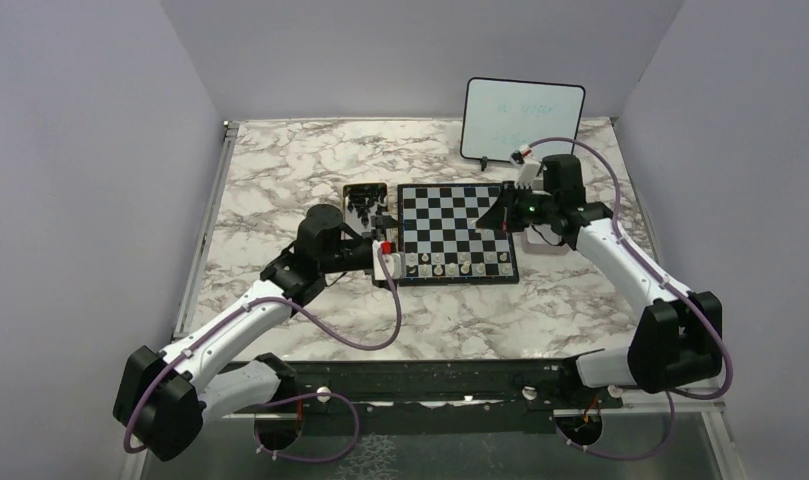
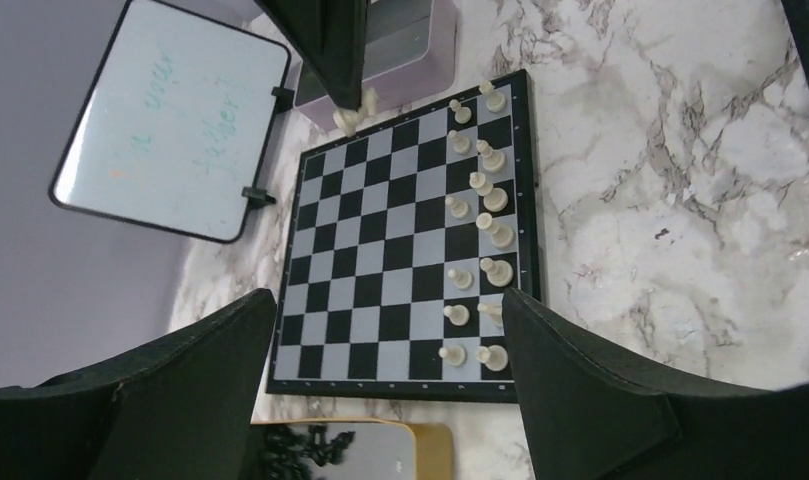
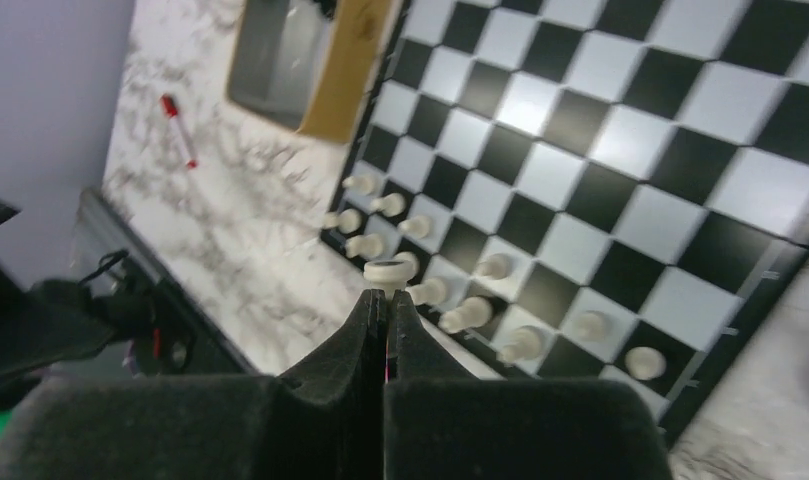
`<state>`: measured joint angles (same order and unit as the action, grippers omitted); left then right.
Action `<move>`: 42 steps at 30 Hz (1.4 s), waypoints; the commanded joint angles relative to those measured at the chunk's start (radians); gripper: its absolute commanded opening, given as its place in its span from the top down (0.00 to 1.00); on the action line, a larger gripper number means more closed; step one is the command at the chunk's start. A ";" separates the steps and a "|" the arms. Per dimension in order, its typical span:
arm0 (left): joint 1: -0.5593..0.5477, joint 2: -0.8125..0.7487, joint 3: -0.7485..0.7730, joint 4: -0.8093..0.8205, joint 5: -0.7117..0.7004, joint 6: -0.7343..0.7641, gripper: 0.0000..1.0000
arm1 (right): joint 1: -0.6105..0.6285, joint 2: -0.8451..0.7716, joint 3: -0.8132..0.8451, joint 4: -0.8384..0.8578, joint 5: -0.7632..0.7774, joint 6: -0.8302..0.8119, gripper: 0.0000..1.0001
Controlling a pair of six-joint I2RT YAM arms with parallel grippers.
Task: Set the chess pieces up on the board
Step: Adjust the chess piece.
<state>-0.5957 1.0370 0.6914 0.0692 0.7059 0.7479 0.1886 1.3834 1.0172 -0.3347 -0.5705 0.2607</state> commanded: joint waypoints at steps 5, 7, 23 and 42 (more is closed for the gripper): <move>-0.108 0.115 0.145 -0.169 -0.061 0.423 0.24 | 0.108 -0.100 -0.086 0.097 -0.223 0.136 0.99; -0.130 0.143 0.157 -0.169 -0.080 0.452 0.25 | 0.119 -0.118 -0.104 0.135 -0.252 0.170 0.99; -0.197 0.323 0.236 -0.054 -0.145 0.436 0.31 | 0.138 -0.130 -0.141 0.210 -0.325 0.248 0.98; -0.197 0.360 0.246 0.014 -0.129 0.304 0.50 | 0.150 -0.130 -0.173 0.249 -0.332 0.273 0.98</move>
<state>-0.7879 1.3842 0.9089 0.0597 0.5545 1.0698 0.3321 1.2728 0.8585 -0.1200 -0.8734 0.5243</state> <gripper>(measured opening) 0.533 0.033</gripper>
